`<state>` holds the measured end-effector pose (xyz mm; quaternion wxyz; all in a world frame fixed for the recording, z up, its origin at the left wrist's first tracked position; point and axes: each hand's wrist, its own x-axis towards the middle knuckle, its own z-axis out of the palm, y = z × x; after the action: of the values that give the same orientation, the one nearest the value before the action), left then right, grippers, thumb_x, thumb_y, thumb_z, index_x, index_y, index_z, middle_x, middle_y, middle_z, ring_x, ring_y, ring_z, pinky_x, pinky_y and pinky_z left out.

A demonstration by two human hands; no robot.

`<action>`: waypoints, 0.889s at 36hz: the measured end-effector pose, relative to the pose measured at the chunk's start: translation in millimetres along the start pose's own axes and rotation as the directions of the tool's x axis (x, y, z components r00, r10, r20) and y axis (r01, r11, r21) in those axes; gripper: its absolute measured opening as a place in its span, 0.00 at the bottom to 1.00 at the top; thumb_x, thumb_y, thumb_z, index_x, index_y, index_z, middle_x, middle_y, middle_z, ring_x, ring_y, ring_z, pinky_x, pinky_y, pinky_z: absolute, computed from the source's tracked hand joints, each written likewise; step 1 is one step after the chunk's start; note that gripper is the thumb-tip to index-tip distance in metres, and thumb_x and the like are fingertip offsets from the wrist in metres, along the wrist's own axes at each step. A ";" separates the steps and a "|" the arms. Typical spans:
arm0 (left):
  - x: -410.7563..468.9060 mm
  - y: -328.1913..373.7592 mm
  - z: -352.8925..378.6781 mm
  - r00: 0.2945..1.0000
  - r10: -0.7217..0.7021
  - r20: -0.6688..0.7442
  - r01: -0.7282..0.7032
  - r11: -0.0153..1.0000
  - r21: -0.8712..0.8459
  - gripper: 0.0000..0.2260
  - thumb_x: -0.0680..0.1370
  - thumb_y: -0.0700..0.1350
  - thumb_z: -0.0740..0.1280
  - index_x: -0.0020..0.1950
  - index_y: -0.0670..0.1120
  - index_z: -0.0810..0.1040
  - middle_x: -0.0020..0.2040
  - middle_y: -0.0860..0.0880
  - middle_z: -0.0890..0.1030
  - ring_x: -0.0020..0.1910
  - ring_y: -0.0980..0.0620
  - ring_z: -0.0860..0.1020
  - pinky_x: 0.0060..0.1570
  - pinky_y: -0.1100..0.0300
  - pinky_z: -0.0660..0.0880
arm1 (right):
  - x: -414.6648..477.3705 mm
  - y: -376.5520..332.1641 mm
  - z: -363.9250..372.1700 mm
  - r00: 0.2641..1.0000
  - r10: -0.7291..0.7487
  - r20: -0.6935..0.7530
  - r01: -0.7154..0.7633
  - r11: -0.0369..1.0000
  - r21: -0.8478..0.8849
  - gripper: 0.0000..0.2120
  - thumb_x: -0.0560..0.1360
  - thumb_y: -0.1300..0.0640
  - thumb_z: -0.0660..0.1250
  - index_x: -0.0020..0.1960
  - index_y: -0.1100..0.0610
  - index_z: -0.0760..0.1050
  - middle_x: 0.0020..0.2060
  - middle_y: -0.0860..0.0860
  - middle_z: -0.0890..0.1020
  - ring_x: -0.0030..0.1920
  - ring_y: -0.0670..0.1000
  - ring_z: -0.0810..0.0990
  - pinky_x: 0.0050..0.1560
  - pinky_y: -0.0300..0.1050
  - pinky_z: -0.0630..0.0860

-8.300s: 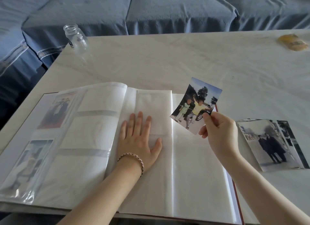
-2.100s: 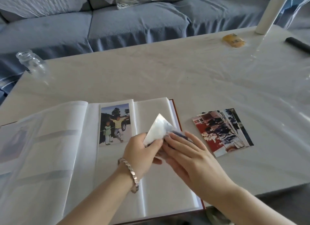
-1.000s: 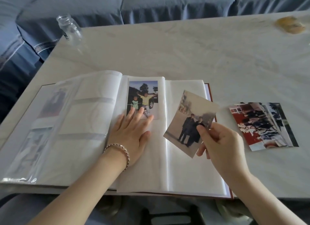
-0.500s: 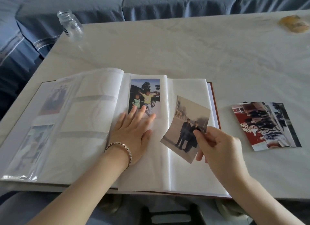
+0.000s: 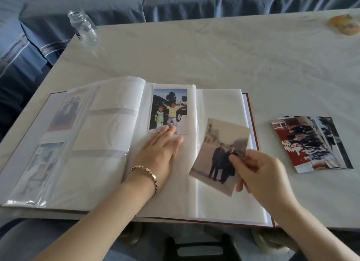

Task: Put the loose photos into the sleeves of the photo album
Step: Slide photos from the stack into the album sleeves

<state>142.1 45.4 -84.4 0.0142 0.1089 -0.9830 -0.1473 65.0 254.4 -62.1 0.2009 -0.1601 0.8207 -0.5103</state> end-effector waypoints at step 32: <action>-9.2 11.7 2.2 0.990 -0.063 0.128 0.044 0.988 0.151 0.35 0.71 0.61 0.30 0.77 0.54 0.46 0.77 0.50 0.43 0.75 0.52 0.39 0.69 0.61 0.31 | 0.8 -6.8 7.4 0.933 -0.299 -0.200 0.269 0.949 -0.163 0.08 0.73 0.59 0.67 0.37 0.61 0.78 0.25 0.45 0.80 0.24 0.41 0.78 0.24 0.34 0.74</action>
<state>148.5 59.0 -83.0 -0.0630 0.1259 -0.9867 -0.0815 68.3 245.4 -59.0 0.0210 -0.2323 0.8382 -0.4929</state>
